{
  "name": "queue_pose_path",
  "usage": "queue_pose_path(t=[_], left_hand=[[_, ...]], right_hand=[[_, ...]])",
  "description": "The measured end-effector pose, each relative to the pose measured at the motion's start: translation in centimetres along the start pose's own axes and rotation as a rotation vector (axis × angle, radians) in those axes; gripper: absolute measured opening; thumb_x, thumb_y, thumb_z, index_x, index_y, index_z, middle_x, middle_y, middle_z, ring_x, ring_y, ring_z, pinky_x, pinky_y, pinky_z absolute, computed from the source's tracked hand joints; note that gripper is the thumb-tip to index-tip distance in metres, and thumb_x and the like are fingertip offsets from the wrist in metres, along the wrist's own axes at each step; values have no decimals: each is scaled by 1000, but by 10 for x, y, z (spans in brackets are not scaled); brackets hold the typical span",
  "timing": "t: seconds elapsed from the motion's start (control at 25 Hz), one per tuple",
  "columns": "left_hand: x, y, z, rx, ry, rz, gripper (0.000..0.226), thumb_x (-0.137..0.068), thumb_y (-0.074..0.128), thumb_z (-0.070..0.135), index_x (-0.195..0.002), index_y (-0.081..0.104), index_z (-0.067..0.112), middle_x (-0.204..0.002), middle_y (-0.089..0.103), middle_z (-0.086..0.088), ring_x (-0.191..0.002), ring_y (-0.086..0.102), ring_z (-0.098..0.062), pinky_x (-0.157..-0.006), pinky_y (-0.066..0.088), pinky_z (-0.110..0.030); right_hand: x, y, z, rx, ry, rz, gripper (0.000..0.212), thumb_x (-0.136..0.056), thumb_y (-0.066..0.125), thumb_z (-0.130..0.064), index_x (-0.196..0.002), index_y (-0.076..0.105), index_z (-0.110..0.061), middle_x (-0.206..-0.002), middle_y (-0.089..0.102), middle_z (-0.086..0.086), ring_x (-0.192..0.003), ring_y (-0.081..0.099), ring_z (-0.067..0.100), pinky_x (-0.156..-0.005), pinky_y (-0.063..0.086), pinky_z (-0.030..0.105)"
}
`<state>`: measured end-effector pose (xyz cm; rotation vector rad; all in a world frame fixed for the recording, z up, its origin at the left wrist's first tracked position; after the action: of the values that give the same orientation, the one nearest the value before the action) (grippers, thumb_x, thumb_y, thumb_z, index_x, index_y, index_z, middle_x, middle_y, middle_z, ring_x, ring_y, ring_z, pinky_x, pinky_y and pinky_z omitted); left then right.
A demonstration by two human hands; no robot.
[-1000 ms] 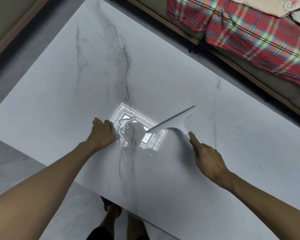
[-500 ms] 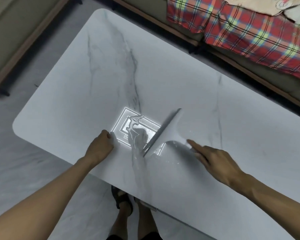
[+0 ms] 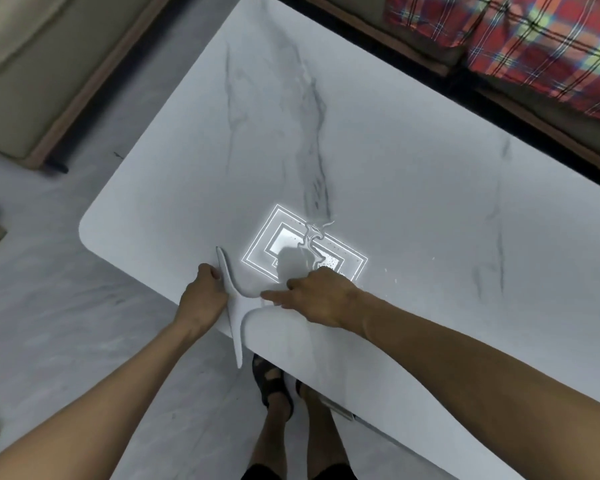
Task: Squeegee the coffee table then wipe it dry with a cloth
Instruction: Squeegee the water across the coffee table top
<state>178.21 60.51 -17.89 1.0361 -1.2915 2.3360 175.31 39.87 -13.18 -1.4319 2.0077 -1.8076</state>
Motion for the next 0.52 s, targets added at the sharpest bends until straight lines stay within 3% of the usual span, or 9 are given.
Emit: queue_pose_path(t=[0.12,0.28,0.36,0.44,0.52], left_hand=[[1,12,10,-31,30,-59,31,-82,49,7,-106,35,22,-82,53,2,-71,55,-19,-54,36,-30],[3,33,33,-86,129,-165,35,-79,51,6,-107,37,20,-89,51,0,-80,54,-23,-57,36,-29],[4,46,44,-193,189,-218,32,-79,52,6,-105,38,18,-113,51,-9,-100,55,-33,-70,41,-32],[-1,57,45,-318,178,-283,34,-80,49,7,-113,40,12,-151,26,-20,-129,40,-42,-97,41,-40],[-4,62,45,-370,137,-336,40,-81,45,7,-120,41,9,-161,3,-21,-146,16,-41,-113,30,-45]], right_hand=[[14,-7,37,-51,184,65,60,-97,38,-19,-150,21,-42,-110,61,7,-90,64,36,-64,35,36],[76,2,92,-181,506,152,46,-102,27,-40,-147,23,-49,-98,62,1,-85,64,34,-63,38,33],[118,20,100,-217,605,148,45,-103,27,-38,-146,23,-49,-91,60,-1,-79,63,32,-63,43,34],[162,41,101,-250,697,146,45,-103,28,-37,-145,24,-50,-85,58,-3,-73,61,29,-61,44,33],[206,61,99,-269,792,144,43,-103,23,-41,-145,24,-52,-82,58,-6,-70,60,26,-58,41,32]])
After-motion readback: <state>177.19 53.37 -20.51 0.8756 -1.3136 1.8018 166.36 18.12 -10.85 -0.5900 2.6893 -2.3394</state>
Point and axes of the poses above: each hand's wrist, its own x-axis away from the middle knuckle, its own y-axis out of the palm, z = x × y, the point moved 5 cm from there along -x, towards the middle knuckle
